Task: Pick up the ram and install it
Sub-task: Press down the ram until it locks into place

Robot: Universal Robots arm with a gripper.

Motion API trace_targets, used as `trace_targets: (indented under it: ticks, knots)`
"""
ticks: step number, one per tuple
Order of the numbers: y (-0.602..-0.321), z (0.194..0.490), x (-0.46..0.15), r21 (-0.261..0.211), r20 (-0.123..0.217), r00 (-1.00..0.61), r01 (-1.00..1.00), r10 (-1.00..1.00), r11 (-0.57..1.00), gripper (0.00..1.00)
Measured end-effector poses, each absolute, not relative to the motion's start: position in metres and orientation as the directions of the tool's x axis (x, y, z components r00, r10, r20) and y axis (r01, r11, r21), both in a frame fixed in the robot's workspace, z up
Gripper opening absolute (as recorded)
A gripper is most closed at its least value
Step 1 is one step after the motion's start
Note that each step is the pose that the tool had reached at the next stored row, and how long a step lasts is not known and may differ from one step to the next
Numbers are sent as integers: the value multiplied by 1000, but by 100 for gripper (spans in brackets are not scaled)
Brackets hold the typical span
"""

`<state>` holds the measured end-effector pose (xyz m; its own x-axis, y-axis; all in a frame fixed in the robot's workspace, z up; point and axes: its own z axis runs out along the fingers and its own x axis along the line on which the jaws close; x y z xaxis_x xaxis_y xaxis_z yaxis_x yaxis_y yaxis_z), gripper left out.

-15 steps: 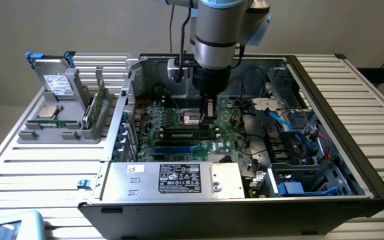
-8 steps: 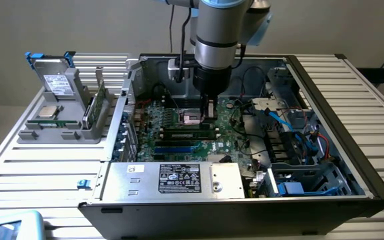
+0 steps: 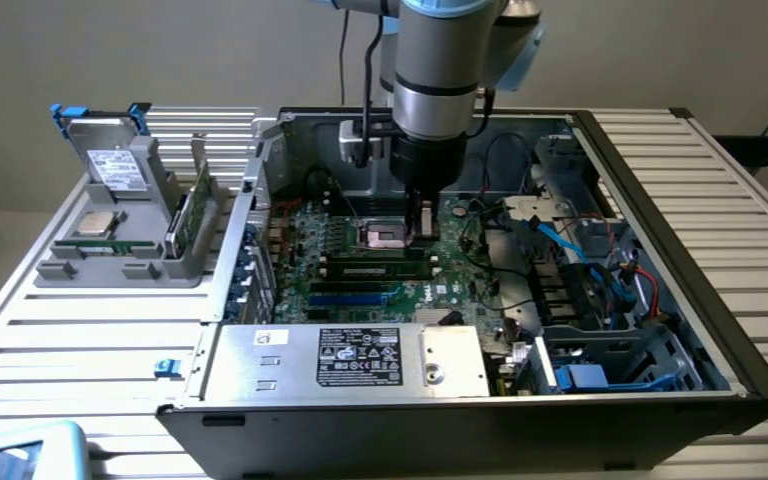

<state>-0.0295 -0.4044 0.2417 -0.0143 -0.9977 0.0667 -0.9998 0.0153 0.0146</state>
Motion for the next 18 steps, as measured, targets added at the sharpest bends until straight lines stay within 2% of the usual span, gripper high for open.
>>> trace_targets:
  ticks: [7, 18]
  knots:
    - [-405, 241, -30, -3, 46, -15, -1000, -999, 15, 11]
    - [-407, 239, -30, -4, 45, -15, -1000, -999, 15, 11]
